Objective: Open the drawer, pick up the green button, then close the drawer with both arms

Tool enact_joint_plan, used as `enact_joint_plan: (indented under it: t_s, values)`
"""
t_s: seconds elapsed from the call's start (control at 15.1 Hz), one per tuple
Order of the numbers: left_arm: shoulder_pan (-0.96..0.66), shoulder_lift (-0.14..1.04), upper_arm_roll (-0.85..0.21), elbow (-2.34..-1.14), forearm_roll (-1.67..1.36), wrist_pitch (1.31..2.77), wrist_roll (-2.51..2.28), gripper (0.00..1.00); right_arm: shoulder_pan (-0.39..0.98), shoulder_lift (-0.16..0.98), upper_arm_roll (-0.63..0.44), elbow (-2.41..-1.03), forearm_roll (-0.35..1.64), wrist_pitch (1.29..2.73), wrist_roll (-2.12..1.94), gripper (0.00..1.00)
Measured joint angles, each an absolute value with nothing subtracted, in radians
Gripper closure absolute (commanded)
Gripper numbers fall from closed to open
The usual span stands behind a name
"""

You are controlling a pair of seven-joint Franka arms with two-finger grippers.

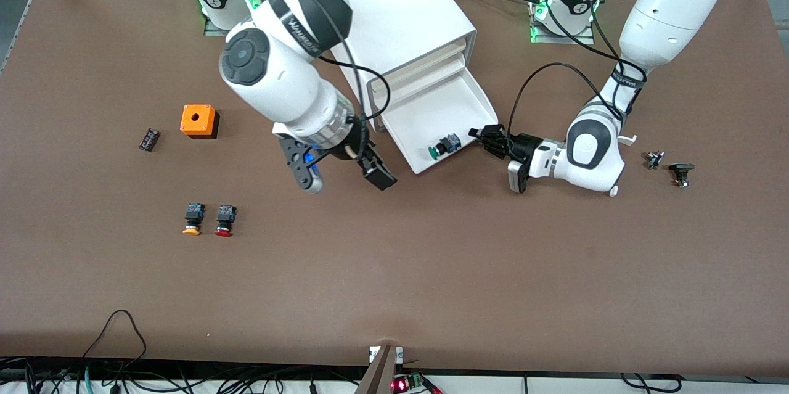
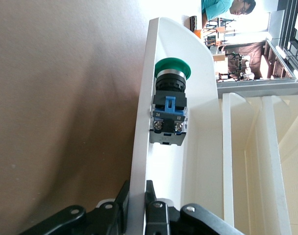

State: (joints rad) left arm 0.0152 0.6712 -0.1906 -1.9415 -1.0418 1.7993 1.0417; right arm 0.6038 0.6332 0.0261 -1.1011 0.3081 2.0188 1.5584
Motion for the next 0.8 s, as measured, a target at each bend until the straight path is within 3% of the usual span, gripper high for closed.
enact_joint_plan:
  t_s: [0.4,0.8]
  values:
    - [0.022,0.678,-0.183,-1.895,-0.997,1.782,0.96,0.0,0.704,0.695,0.025,-1.1,0.251,2.096,1.676,0.0]
    - [0.065,0.594,-0.178,-1.683,-0.647,1.625,0.571,0.0,0.79,0.783,0.025,-1.101,0.188,2.149,1.735,0.0]
